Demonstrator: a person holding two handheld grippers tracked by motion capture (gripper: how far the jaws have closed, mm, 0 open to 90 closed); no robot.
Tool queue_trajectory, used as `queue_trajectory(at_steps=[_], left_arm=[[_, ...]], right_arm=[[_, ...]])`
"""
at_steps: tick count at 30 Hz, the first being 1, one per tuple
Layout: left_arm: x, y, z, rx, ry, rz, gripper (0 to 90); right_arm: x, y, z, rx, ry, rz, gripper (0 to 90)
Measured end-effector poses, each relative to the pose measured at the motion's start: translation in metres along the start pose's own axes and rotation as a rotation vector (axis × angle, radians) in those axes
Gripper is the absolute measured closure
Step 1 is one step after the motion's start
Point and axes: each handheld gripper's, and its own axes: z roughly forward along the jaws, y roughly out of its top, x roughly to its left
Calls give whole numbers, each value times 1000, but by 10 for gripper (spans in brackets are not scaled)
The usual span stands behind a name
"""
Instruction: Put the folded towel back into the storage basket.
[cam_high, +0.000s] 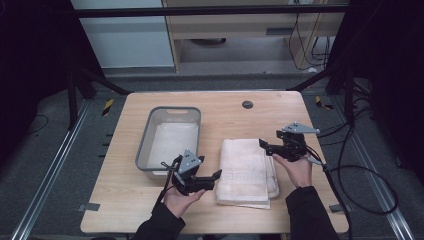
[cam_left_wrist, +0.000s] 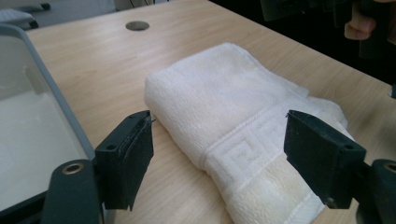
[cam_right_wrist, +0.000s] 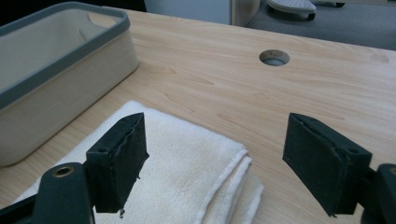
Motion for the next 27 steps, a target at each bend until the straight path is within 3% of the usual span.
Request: queue_trajectory(at_steps=[16,27], left_arm=[[-13,-16,18,47,6,18,297],[-15,-28,35,96,0,0,333]], right_arm=[[-4,-13,12,59,-4,-4,222],[-5,-22,22,106,-5,1,232]])
